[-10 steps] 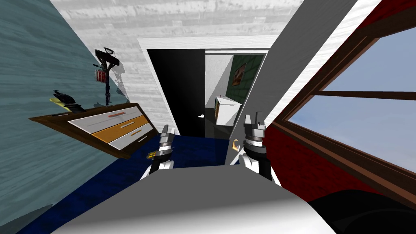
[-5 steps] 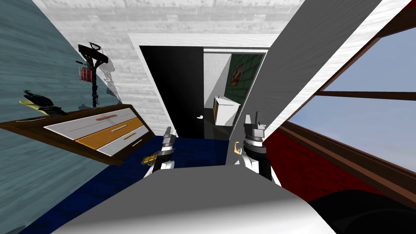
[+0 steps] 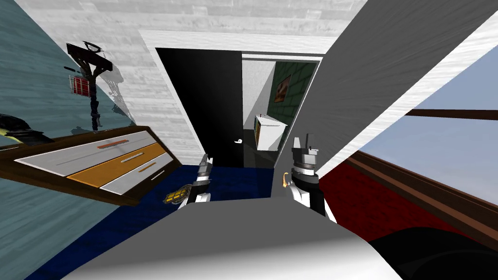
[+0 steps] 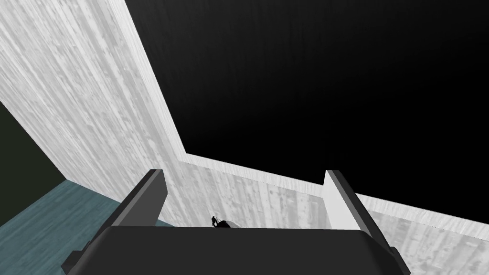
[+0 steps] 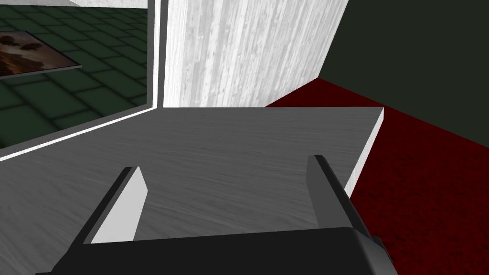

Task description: Pull the door open

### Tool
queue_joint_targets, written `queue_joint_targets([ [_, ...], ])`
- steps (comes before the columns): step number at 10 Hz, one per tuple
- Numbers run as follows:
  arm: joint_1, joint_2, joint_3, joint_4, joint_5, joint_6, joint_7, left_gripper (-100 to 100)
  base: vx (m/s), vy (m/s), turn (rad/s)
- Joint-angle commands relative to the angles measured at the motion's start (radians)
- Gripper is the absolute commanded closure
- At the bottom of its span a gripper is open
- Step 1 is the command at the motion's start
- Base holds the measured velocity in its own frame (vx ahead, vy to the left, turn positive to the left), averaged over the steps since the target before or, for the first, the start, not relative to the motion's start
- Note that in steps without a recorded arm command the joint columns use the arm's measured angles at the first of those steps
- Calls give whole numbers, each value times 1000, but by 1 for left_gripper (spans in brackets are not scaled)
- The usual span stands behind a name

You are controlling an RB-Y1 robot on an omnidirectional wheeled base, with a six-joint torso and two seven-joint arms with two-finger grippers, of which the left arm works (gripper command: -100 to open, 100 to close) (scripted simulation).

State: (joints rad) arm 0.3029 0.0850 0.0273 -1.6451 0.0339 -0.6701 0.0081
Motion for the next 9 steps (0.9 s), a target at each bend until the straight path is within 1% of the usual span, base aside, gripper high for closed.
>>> queue_joint_targets([
  [1,-15,0,2,40,1,-6,-4,-100,64,11,-38],
  [6,-61,-6,4,174,3,-16,-19,-100,92,20,-68],
  [9,-88,-13,5,251,4,-22,-27,-100,98,15,-71],
])
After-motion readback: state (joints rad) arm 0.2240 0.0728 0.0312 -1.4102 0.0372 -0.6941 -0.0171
